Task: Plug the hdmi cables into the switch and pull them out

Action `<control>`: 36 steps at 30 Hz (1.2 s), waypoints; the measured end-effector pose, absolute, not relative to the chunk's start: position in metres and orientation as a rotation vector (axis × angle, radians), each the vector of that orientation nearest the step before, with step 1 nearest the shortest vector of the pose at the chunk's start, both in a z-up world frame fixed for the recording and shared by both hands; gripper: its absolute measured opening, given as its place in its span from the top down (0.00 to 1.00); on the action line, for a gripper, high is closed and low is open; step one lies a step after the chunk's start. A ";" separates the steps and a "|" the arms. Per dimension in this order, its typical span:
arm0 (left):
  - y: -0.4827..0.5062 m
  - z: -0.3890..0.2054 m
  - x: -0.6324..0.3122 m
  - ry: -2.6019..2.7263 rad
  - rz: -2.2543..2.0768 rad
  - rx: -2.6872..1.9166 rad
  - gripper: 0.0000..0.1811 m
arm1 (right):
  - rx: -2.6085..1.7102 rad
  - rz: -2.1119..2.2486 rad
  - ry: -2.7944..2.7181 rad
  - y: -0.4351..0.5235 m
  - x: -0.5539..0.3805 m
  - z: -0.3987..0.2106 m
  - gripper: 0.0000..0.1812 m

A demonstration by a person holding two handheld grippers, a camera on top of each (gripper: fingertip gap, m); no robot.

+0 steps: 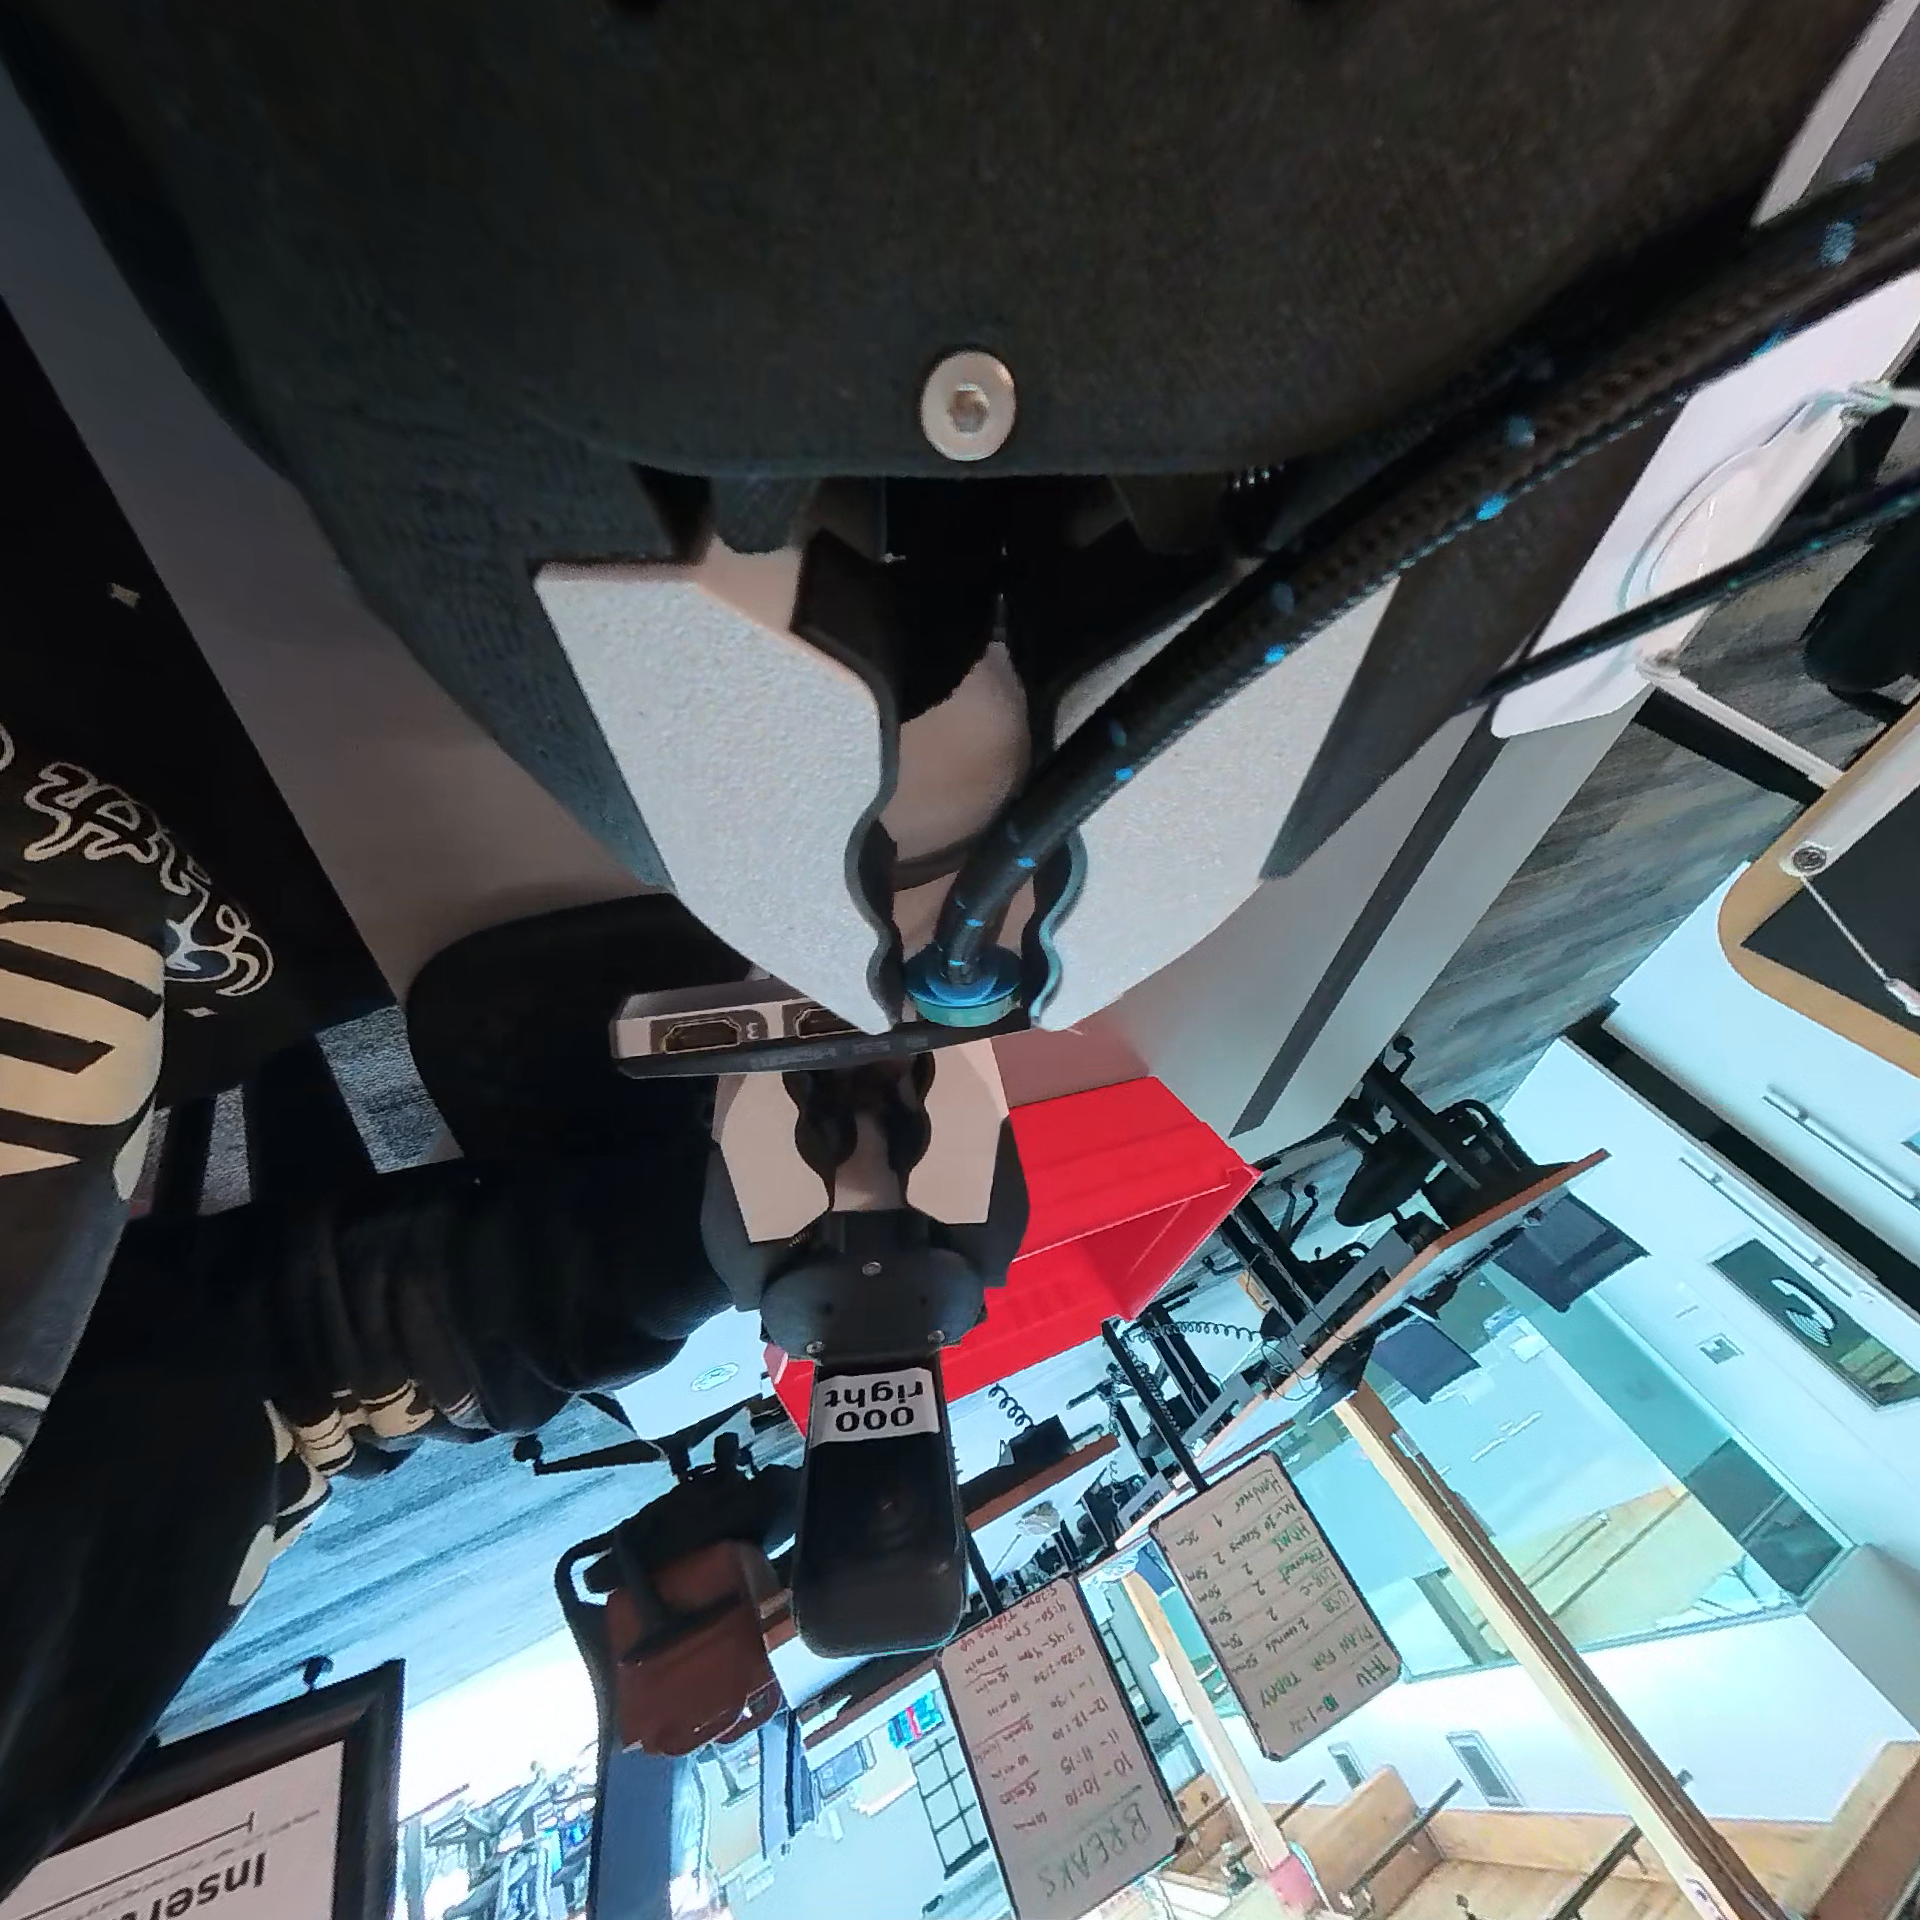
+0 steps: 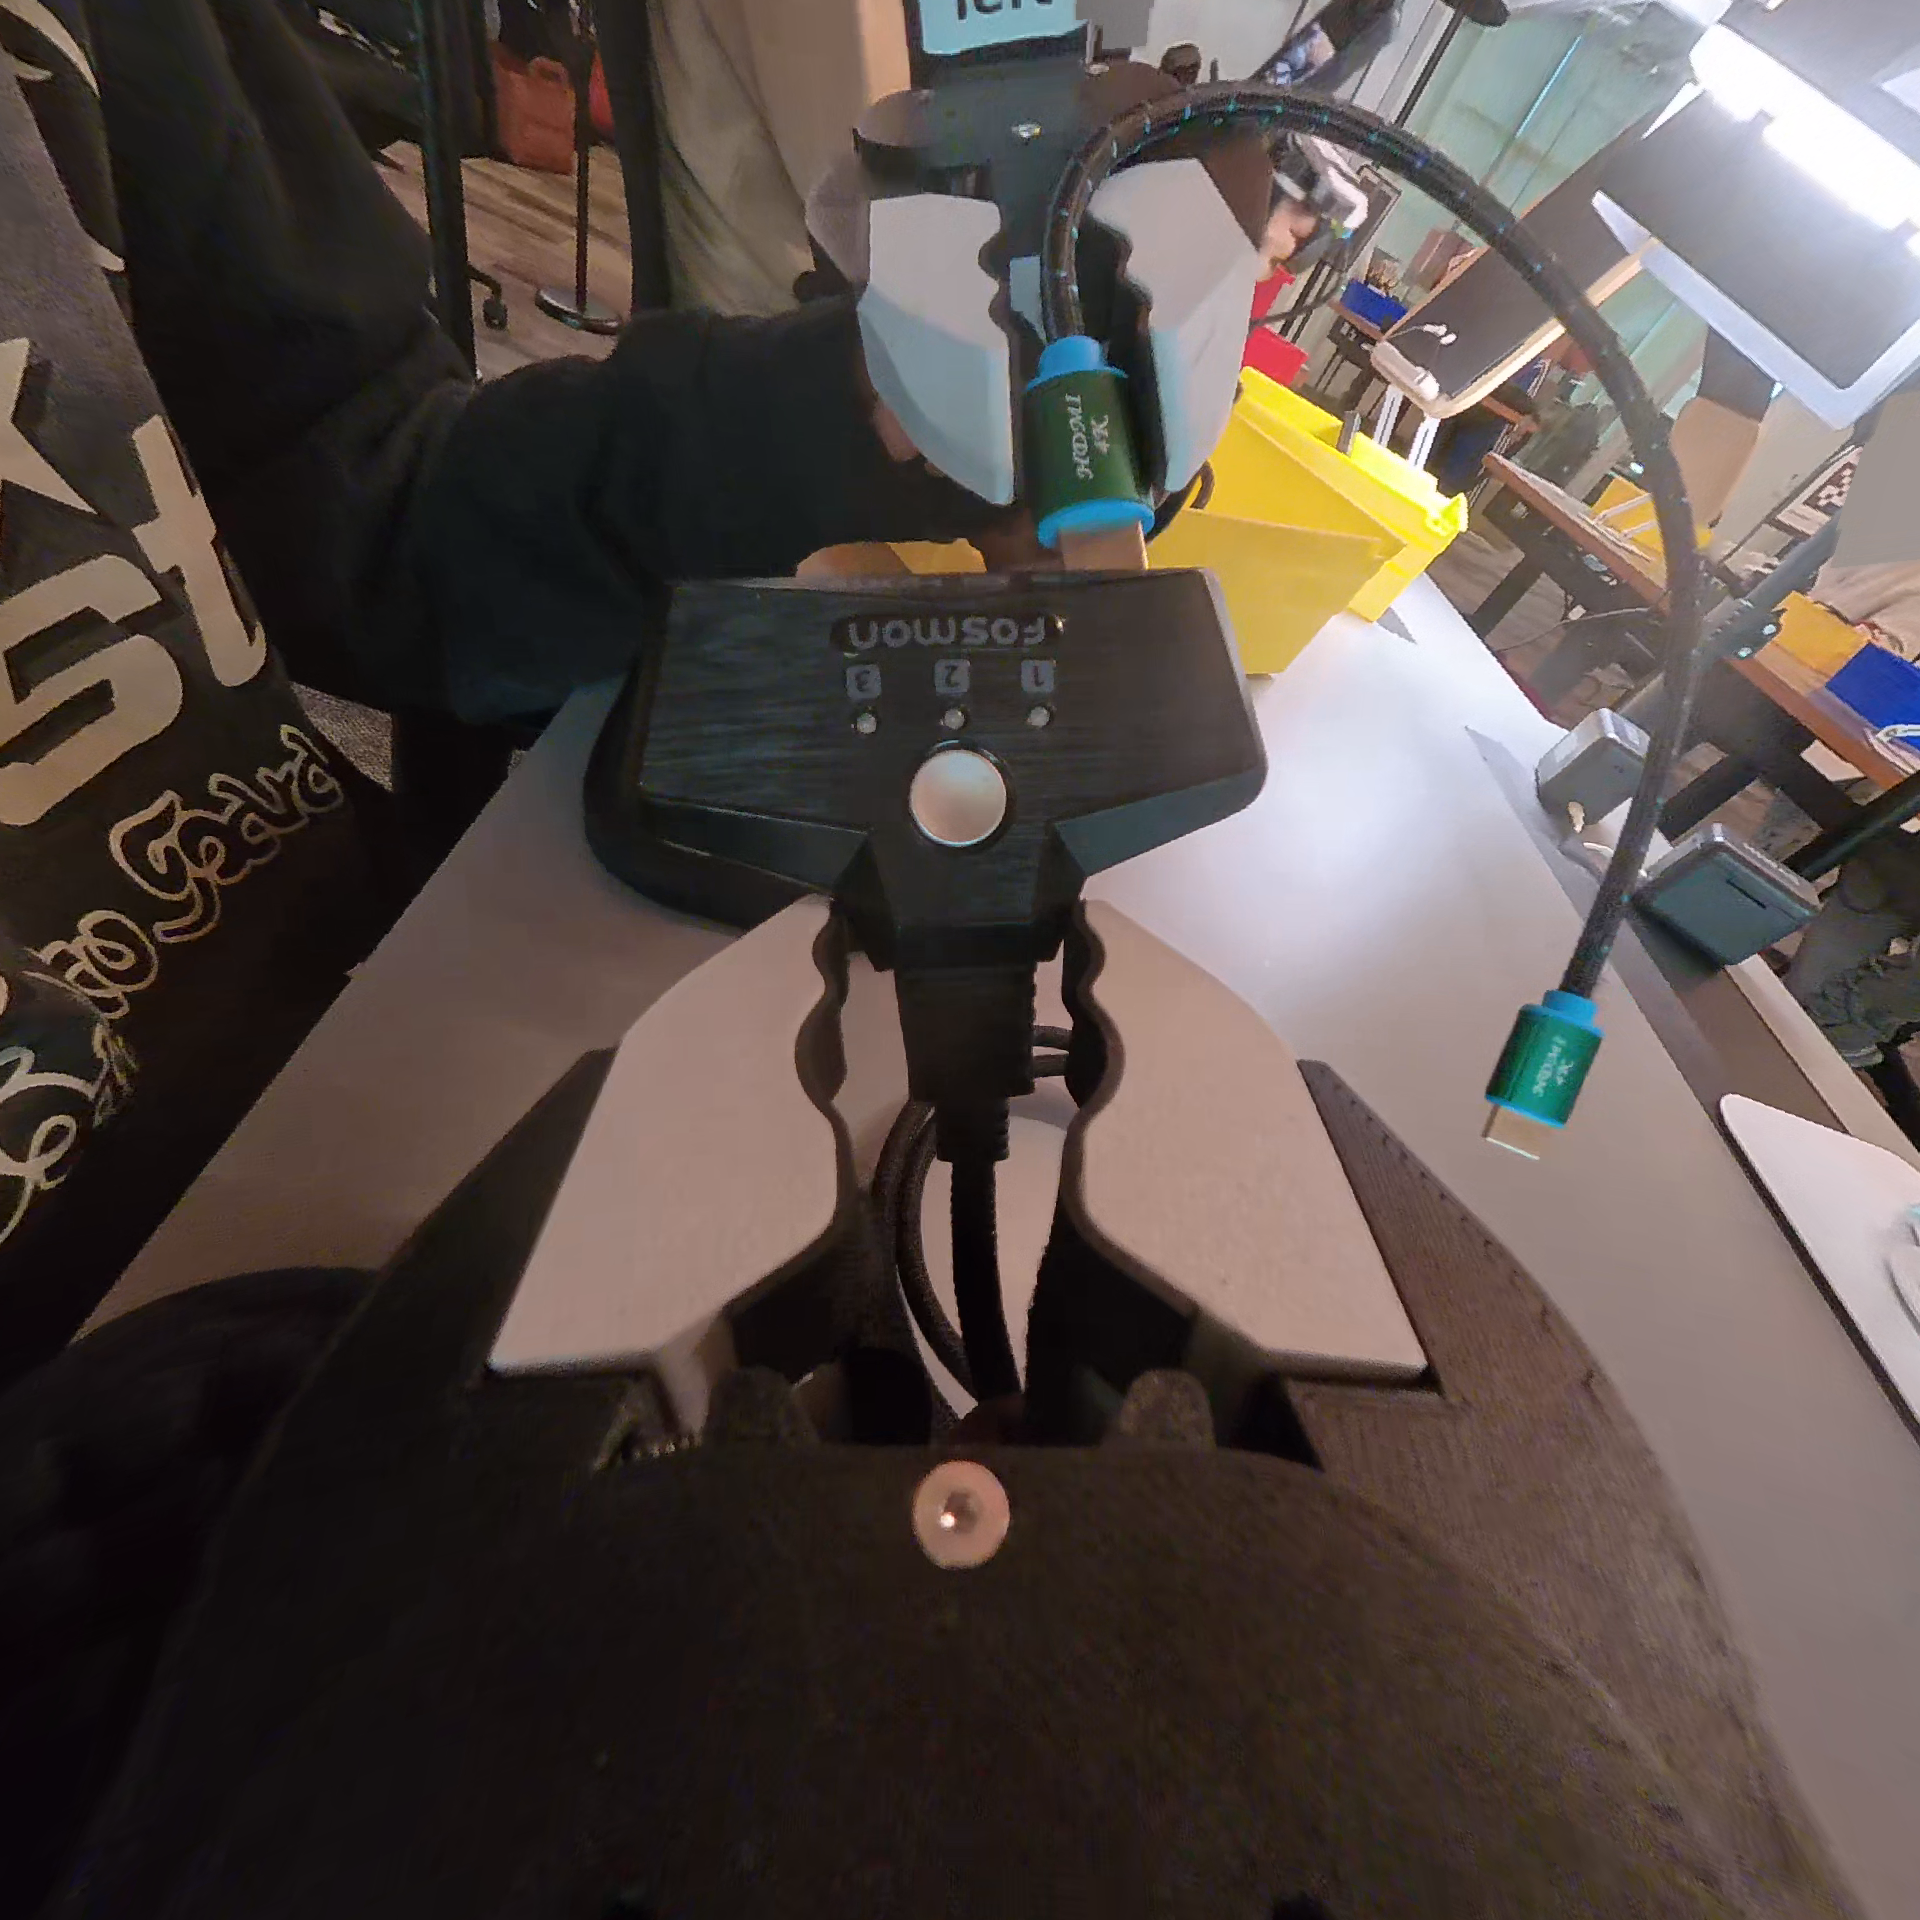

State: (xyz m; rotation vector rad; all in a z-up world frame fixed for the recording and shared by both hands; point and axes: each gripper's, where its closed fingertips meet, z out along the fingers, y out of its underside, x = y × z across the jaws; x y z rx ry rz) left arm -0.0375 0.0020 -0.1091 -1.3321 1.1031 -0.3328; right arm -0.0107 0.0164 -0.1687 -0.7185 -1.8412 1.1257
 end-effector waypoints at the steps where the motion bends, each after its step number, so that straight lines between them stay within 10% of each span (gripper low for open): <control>1: 0.002 -0.109 -0.037 1.101 -0.339 -1.332 0.89 | -0.715 1.127 -1.839 0.016 -0.011 -0.168 0.78; 36: 0.007 -0.093 -0.043 0.874 -0.629 -1.332 0.88 | -0.734 1.331 -1.708 -0.004 -0.022 -0.144 0.77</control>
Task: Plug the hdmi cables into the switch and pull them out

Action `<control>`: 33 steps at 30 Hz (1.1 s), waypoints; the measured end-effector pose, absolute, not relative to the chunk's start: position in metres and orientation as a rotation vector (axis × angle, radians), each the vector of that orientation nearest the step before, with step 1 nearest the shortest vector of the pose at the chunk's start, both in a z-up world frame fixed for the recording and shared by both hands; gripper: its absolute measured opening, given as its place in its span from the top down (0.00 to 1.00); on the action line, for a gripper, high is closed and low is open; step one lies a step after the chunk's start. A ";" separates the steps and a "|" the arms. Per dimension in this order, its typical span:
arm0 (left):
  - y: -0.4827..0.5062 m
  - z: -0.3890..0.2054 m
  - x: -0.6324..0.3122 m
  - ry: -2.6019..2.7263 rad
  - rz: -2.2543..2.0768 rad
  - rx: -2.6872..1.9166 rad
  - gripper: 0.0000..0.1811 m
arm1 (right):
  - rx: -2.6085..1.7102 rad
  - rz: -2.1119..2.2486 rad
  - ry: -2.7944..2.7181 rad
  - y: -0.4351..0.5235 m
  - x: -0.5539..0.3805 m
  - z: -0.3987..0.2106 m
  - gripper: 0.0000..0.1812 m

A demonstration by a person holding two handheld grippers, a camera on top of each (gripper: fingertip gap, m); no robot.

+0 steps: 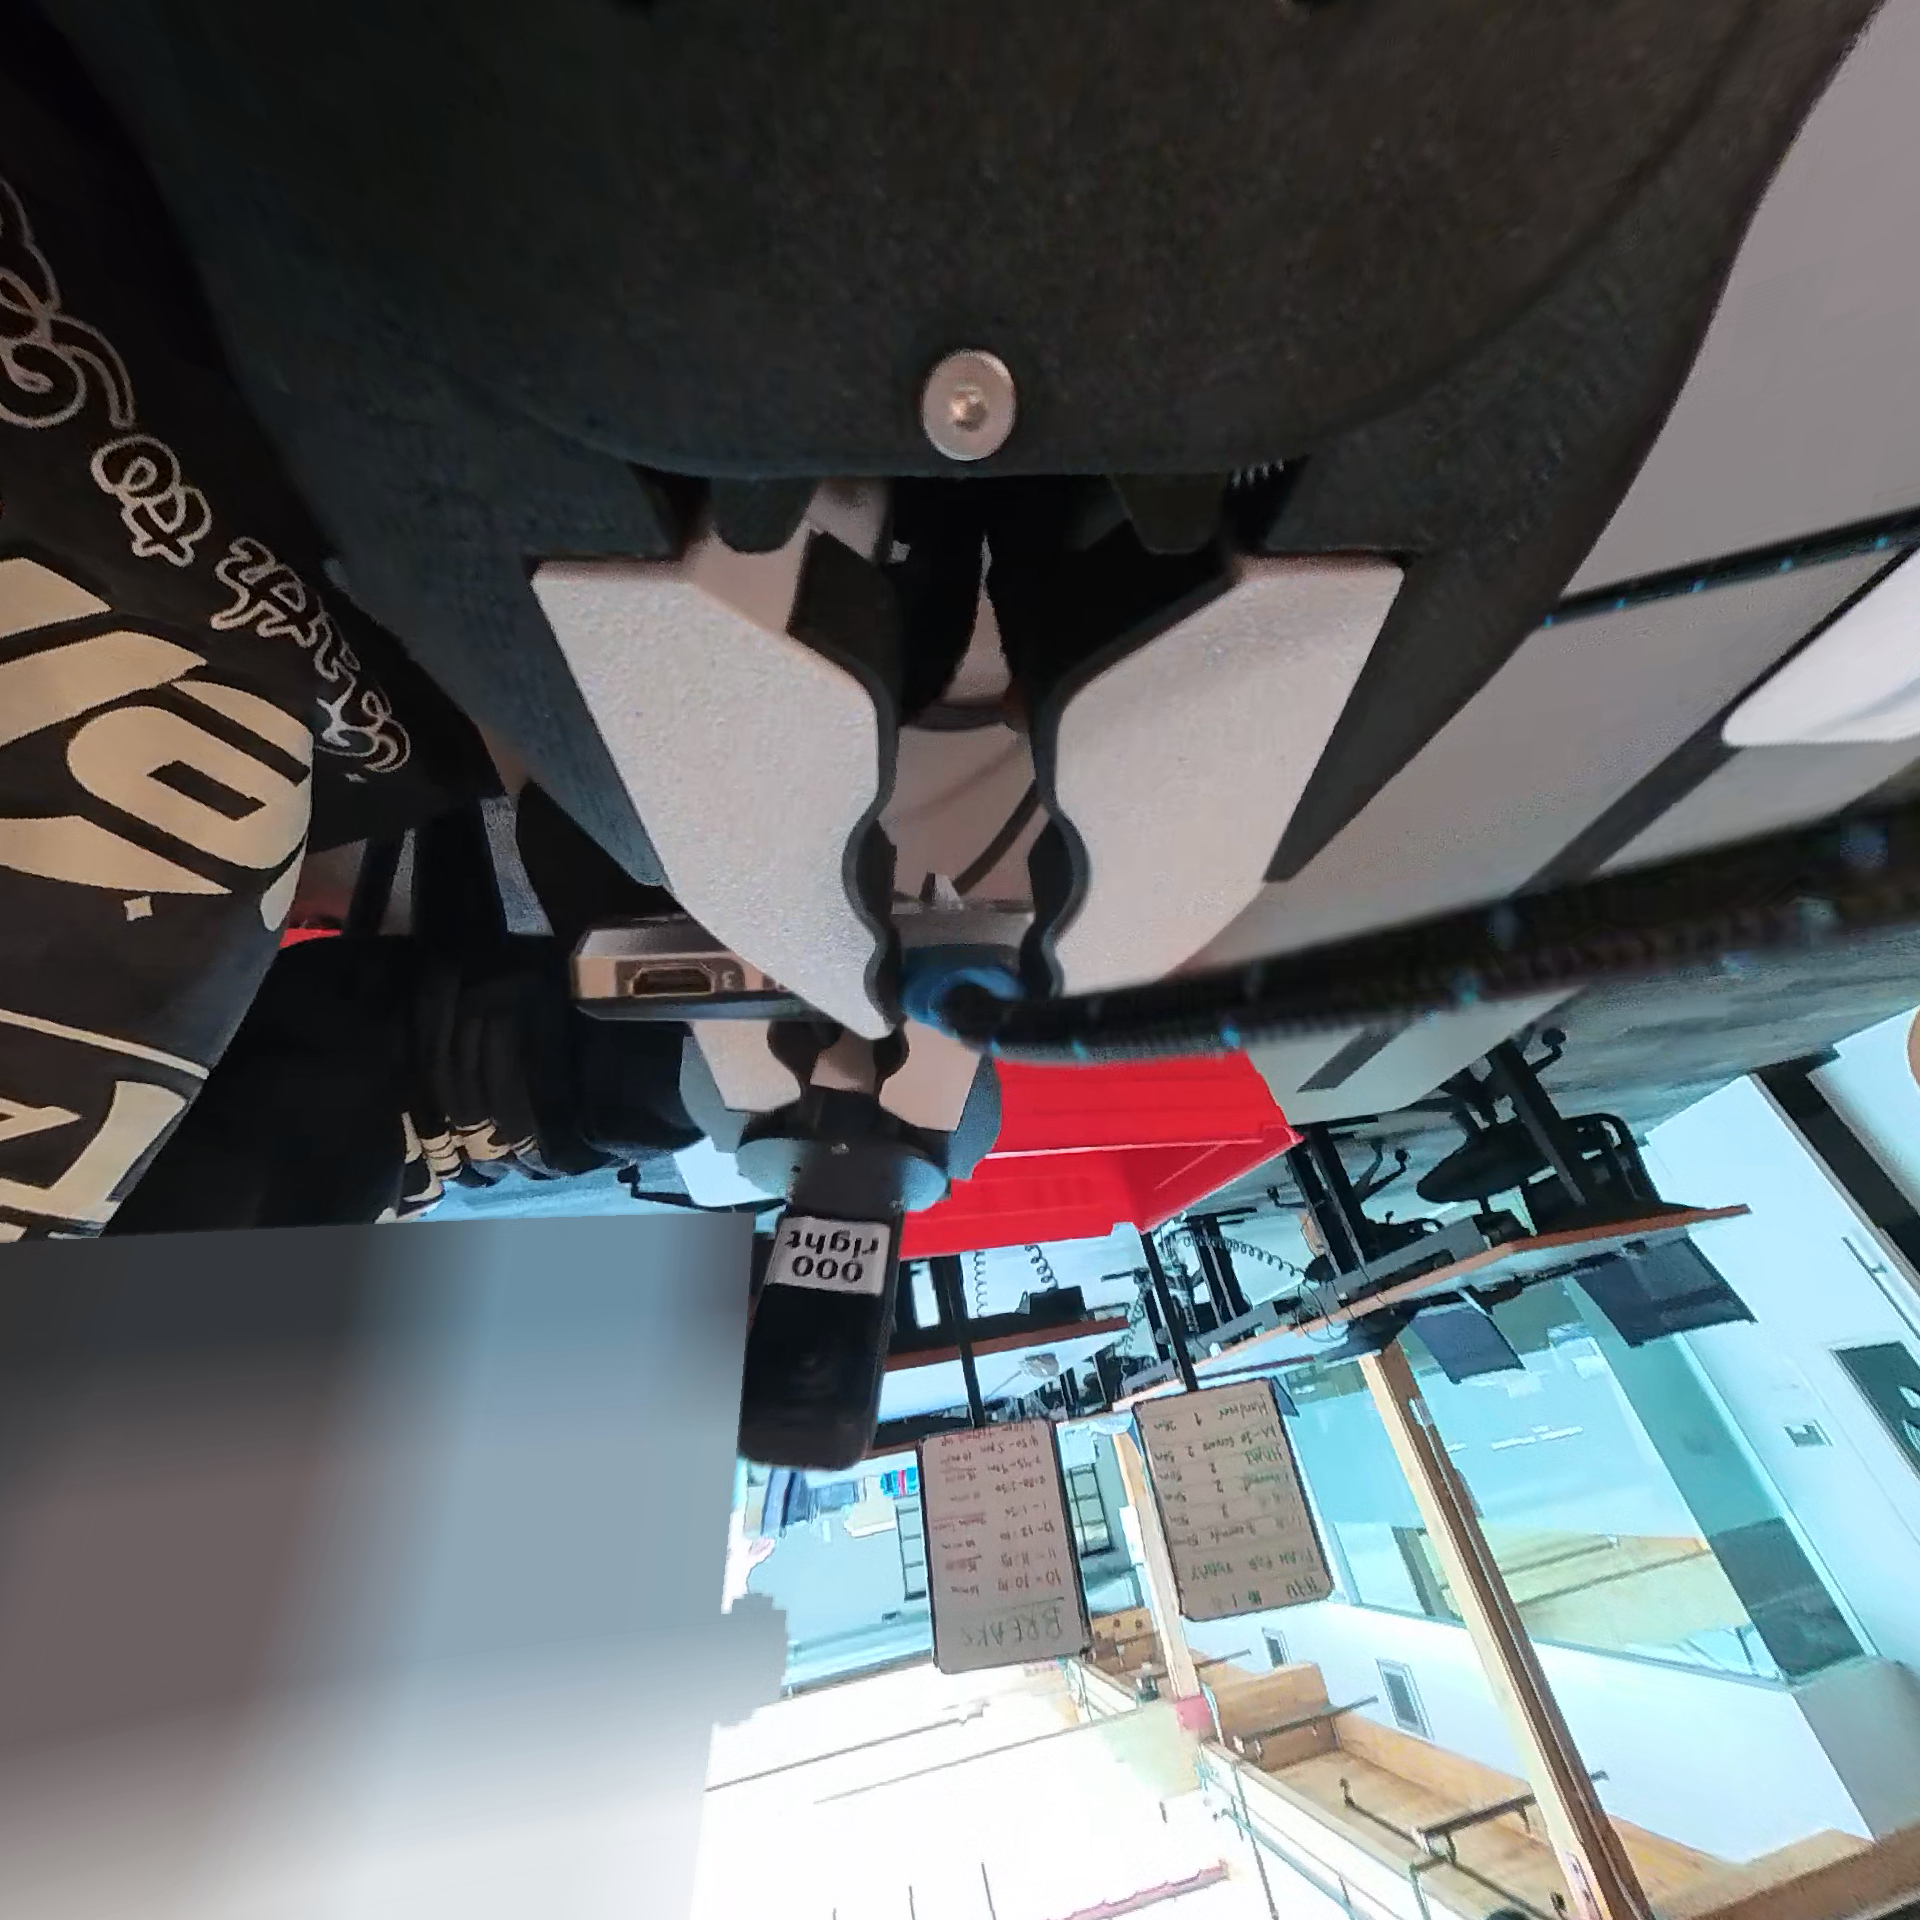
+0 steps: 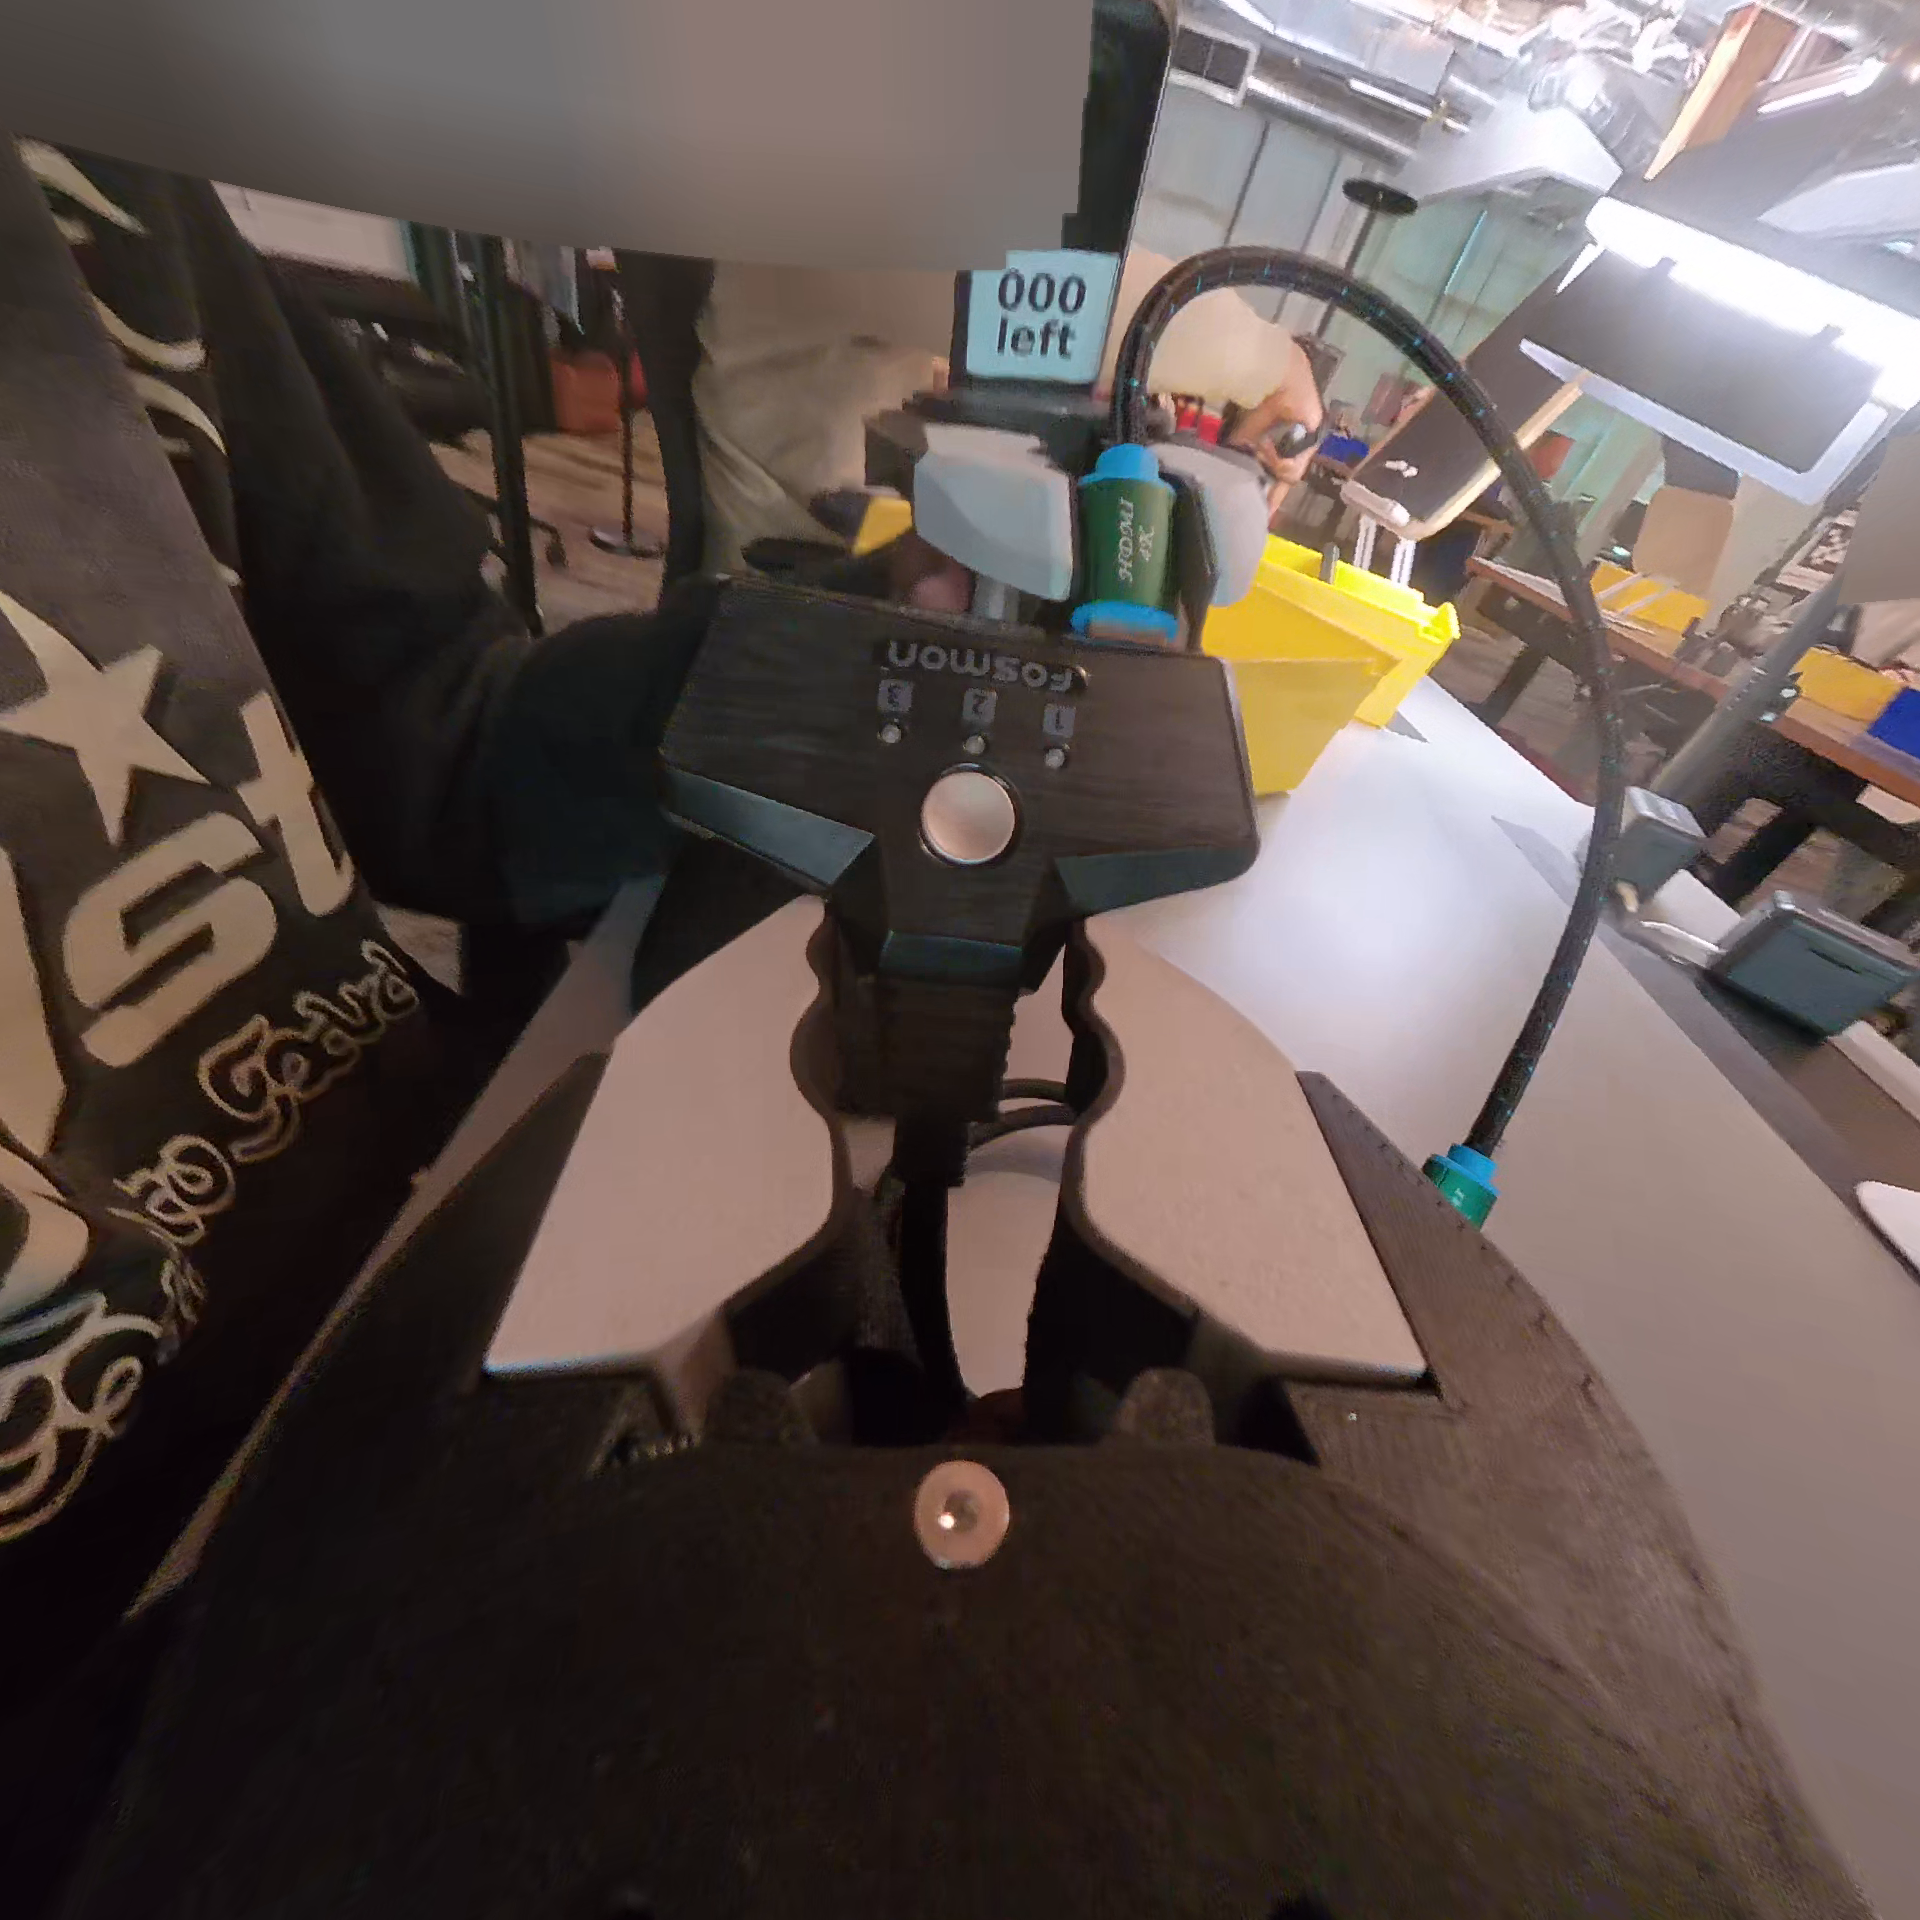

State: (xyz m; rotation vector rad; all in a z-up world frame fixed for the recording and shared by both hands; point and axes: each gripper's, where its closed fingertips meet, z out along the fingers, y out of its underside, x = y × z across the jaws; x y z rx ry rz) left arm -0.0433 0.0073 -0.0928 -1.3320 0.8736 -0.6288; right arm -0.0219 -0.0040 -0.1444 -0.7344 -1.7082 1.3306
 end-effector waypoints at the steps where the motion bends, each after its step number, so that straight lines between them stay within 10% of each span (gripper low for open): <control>1: 0.007 -0.092 -0.041 0.878 -0.633 -1.324 0.88 | -0.734 1.365 -1.699 -0.007 -0.023 -0.142 0.77; 9: 0.008 -0.087 -0.046 0.886 -0.559 -1.263 0.86 | -0.688 1.129 -1.662 0.002 -0.032 -0.140 0.78; 11: 0.005 -0.080 -0.048 0.864 -0.580 -1.245 0.71 | -0.673 1.114 -1.611 0.005 -0.030 -0.134 0.78; 19: 0.003 -0.060 -0.046 0.762 -0.637 -1.155 0.89 | -0.676 1.110 -1.620 0.006 -0.030 -0.138 0.78; 33: 0.011 -0.060 -0.054 0.664 -0.726 -1.175 0.89 | -0.733 1.194 -1.590 0.000 -0.036 -0.131 0.78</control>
